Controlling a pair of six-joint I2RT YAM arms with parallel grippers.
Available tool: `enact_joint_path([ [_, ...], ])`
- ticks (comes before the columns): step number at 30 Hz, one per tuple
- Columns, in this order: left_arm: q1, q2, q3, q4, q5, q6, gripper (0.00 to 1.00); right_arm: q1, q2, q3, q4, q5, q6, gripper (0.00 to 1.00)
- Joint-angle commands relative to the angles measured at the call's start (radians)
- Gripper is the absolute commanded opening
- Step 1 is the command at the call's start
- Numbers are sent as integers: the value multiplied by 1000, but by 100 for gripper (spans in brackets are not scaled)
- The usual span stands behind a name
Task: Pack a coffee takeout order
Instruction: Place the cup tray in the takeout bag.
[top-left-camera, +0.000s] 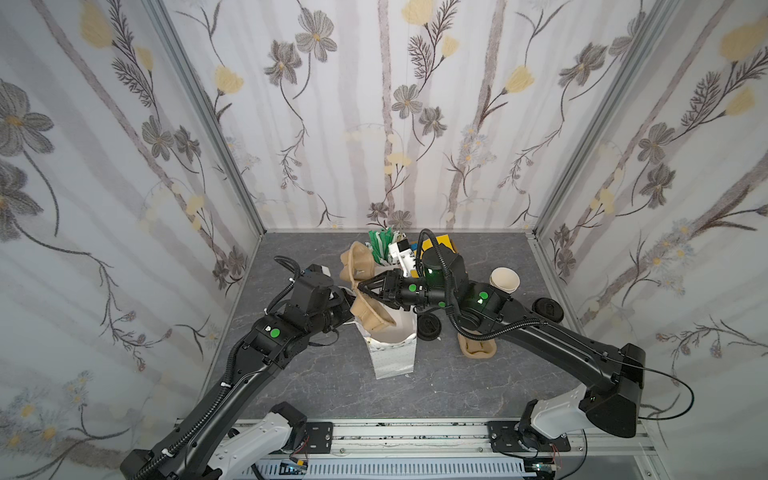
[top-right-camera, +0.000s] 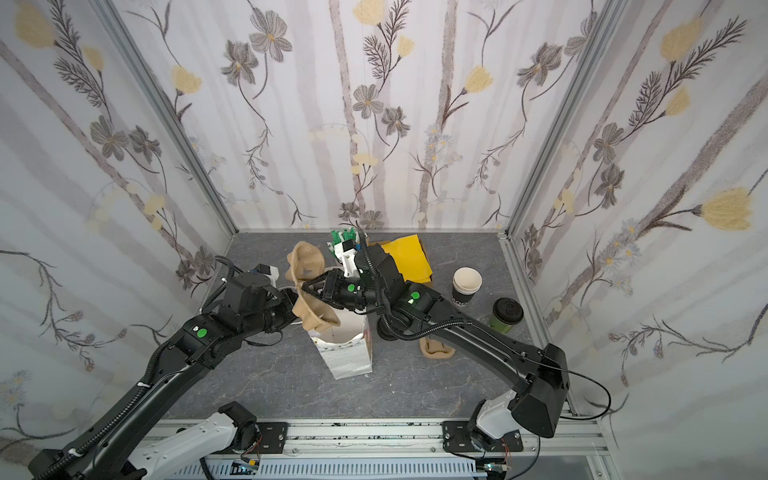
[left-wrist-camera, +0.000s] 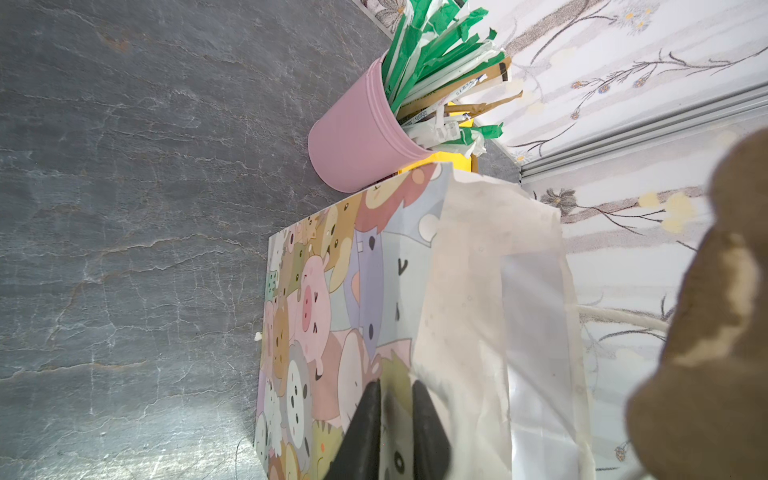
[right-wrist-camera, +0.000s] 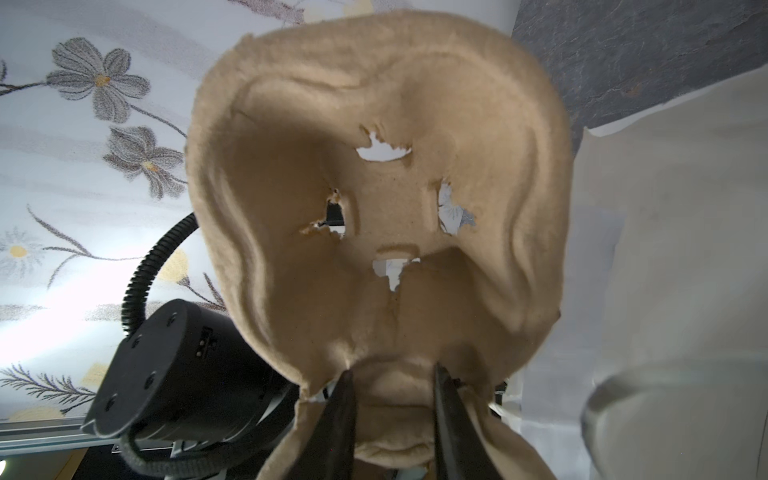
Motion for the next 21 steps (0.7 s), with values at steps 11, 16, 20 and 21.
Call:
enact_joint_path([
  [11, 0, -44, -11, 36, -24, -37, 21, -2, -24, -37, -28, 35, -23, 26],
  [16, 0, -44, -15, 37, -17, -32, 21, -7, -23, -24, -61, 72, -43, 26],
  [20, 1, -37, -12, 41, -15, -28, 21, -9, -23, 11, -138, 119, -90, 26],
  [21, 1, -35, -12, 40, -13, -28, 21, -9, -24, 24, -159, 130, -103, 26],
])
